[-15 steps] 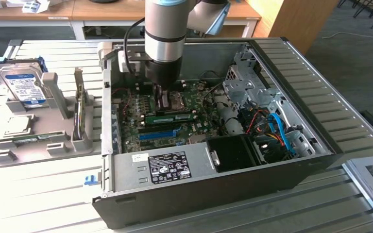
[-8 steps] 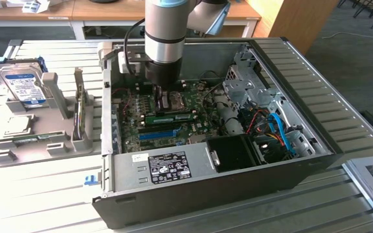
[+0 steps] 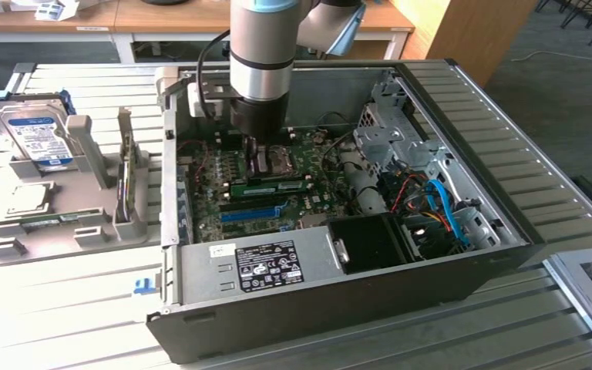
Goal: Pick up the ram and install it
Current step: 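Press down the ram until it locks into place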
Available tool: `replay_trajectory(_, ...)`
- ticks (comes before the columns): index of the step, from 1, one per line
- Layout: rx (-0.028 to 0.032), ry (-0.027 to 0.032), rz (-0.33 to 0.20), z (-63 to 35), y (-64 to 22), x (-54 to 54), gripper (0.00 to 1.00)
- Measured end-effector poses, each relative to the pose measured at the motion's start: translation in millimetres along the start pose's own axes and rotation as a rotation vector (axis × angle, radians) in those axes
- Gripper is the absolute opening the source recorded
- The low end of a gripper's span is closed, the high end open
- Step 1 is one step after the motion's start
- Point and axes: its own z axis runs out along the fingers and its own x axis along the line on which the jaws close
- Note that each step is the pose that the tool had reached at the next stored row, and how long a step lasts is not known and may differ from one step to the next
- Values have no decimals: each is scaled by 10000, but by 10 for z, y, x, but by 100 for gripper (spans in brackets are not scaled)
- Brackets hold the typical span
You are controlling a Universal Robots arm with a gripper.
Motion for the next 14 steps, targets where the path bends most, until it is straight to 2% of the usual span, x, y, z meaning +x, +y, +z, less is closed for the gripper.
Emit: replay_trajectory(14, 5, 2, 0, 23, -1, 1, 10)
